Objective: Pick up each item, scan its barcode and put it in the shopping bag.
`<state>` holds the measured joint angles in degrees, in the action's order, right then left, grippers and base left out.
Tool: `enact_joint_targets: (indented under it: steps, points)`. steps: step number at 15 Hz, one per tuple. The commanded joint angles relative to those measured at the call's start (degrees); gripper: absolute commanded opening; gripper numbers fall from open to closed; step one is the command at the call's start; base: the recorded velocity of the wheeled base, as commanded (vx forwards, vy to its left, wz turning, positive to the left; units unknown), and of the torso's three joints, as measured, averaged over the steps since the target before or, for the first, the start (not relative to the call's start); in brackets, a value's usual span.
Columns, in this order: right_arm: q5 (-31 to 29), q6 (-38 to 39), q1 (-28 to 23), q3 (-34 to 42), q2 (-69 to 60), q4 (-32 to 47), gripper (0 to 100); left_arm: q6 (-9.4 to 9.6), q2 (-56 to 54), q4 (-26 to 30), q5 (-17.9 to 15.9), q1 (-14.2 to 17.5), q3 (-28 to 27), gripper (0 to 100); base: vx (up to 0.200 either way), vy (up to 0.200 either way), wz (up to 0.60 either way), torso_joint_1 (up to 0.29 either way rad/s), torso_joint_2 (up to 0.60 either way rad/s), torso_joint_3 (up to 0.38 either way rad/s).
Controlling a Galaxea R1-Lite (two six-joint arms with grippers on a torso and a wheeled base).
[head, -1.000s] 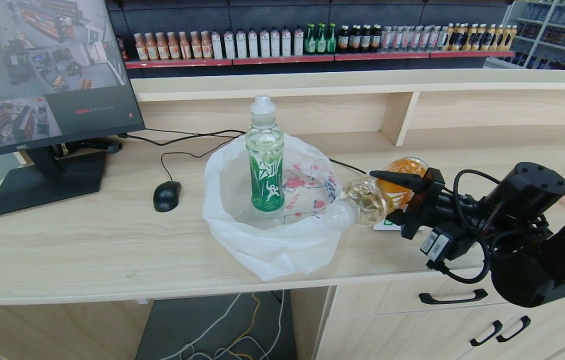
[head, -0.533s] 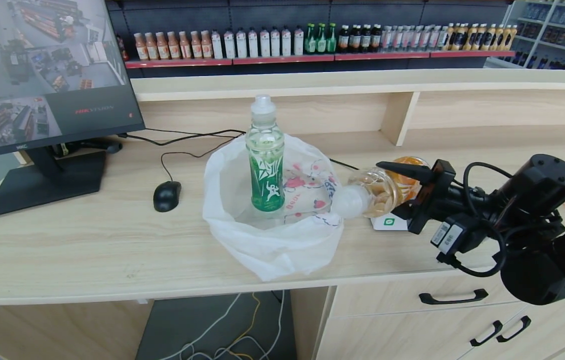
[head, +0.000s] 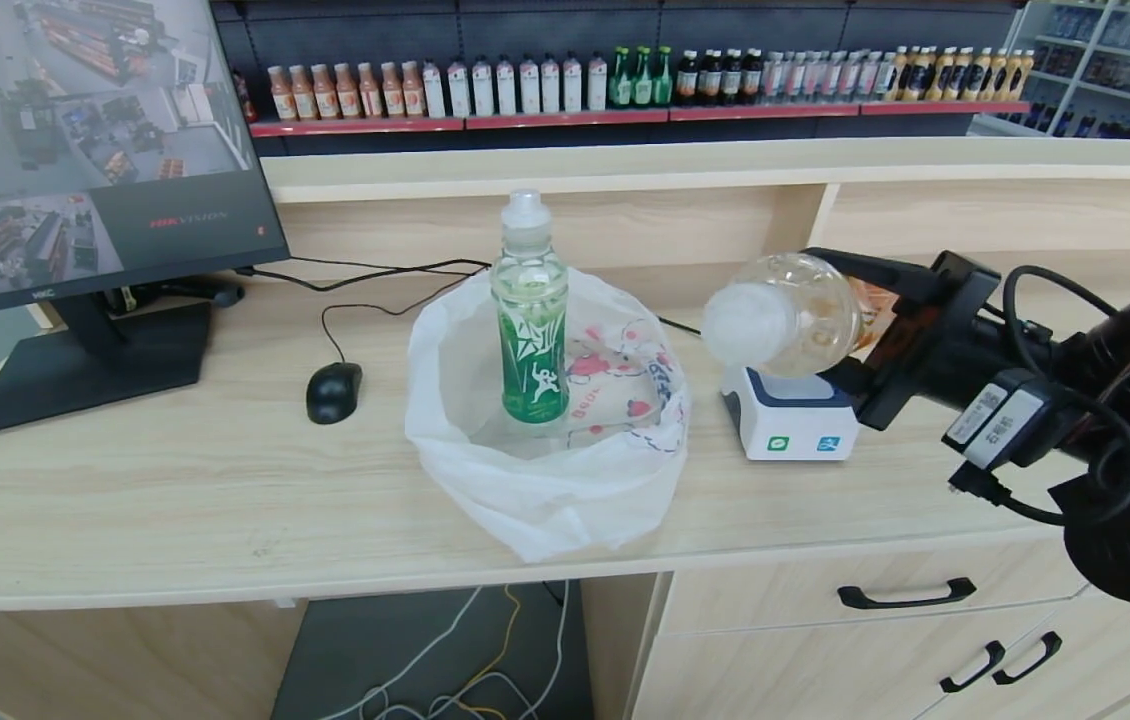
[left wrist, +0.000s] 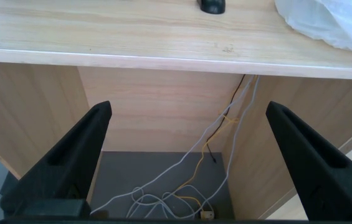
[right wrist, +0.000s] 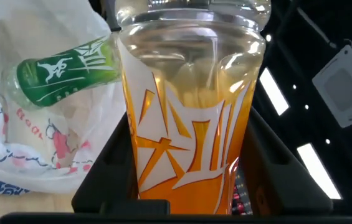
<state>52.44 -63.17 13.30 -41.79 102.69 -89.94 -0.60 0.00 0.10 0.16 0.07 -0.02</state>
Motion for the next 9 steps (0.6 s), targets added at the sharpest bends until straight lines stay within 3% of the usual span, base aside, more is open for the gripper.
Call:
enact_joint_targets:
  steps: [1, 4, 5, 8, 9]
  points:
    - [-8.0, 5.1, 3.4, 1.8, -7.5, -0.1, 0, -0.02, 0.0, 0.0, 0.0, 0.0, 0.0, 100, 0.0, 0.0, 0.0, 0.0, 0.0, 0.0]
    - [-18.5, 10.7, 11.4, 2.3, -9.9, -0.1, 0, -0.02, 0.0, 0.0, -0.1, 0.0, 0.0, 100, 0.0, 0.0, 0.0, 0.0, 0.0, 0.0]
    - [-25.4, 15.2, 15.9, 2.2, -10.8, -0.1, 0, -0.02, 0.0, 0.0, 0.0, 0.0, 0.0, 100, 0.0, 0.0, 0.0, 0.0, 0.0, 0.0]
    - [-37.2, 27.1, 20.2, 2.5, -12.9, -0.1, 0, -0.02, 0.0, 0.0, -0.1, 0.0, 0.0, 100, 0.0, 0.0, 0.0, 0.0, 0.0, 0.0]
    - [-41.2, 34.3, 20.4, 2.9, -12.9, -0.1, 0, -0.02, 0.0, 0.0, 0.0, 0.0, 0.0, 100, 0.0, 0.0, 0.0, 0.0, 0.0, 0.0]
